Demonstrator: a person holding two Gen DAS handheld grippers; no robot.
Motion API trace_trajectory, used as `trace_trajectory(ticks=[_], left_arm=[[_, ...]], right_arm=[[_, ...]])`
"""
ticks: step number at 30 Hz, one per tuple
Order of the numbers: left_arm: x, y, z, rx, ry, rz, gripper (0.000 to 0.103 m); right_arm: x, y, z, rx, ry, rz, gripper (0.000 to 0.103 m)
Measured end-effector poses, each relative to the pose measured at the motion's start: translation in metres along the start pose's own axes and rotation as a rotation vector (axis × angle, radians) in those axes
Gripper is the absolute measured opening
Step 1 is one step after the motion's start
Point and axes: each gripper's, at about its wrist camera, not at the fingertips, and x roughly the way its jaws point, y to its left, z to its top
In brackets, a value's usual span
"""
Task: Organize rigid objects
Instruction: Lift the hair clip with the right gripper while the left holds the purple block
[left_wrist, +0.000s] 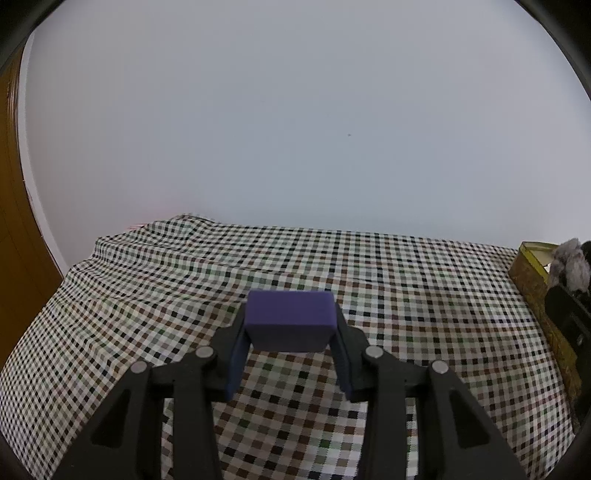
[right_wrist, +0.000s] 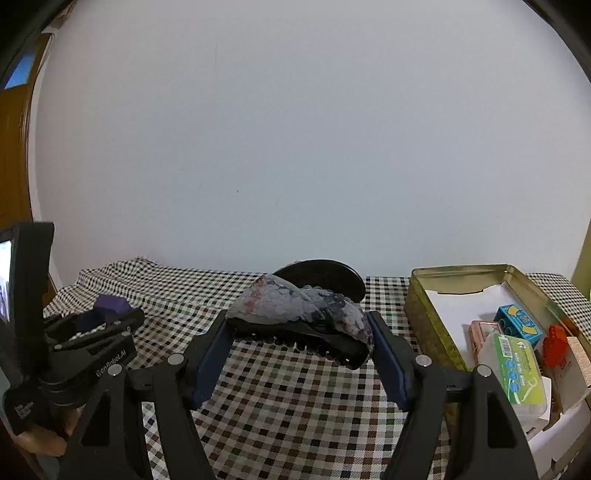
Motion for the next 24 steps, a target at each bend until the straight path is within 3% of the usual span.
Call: trace_trajectory(ticks=[24], left_arm=[[-0.026,-0.037,-0.002,0.012,-0.015,-0.017,0.039]], right_arm=[[-0.037,-0.017,0.006,-0.038,-0.033,-0.026,0.073]])
